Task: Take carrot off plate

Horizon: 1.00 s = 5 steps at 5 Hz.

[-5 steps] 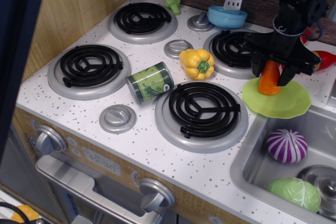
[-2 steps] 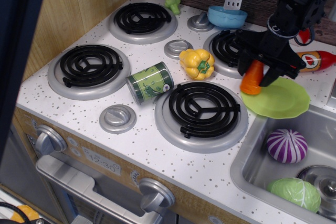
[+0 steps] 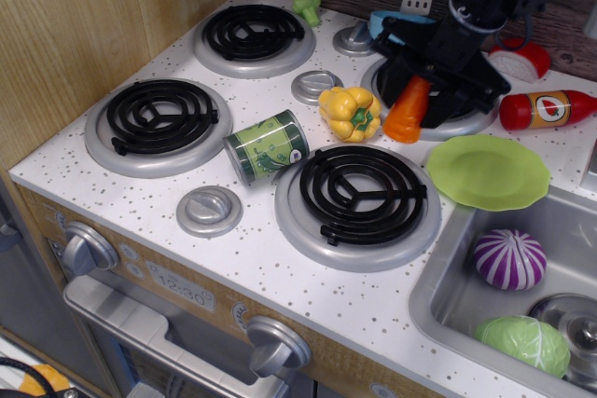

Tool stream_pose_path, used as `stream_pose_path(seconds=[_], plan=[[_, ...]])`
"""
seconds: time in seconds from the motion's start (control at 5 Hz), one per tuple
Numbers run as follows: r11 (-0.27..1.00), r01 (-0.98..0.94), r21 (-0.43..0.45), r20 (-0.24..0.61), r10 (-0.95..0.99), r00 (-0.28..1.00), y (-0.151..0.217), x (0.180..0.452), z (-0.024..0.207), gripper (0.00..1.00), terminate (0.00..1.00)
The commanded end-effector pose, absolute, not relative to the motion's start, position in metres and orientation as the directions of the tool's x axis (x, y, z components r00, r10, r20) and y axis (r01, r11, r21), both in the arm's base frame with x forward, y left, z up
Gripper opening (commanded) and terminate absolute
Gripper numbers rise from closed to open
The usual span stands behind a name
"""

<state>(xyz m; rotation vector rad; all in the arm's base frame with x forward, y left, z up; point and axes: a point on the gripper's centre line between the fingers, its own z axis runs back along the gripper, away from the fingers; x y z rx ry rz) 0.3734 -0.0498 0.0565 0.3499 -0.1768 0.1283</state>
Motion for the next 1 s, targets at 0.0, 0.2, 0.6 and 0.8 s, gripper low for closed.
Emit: stream_pose_path(seconds=[0.0,0.2,0.6,0.8], plan=[[0.920,-0.263,0.289,0.290,0.178,0.940,-0.041,0.361,0.082,0.00,0.00],[0.926,-0.269,0.265,0.304,0.185,0.935,-0.048,0.348,0.076,1.00,0.00],[0.926,-0.269,0.265,0.304,0.185,0.935,-0.048,0.348,0.076,1.00,0.00],[0.926,-0.269,0.265,0.304,0.185,0.935,-0.048,0.348,0.076,1.00,1.00]])
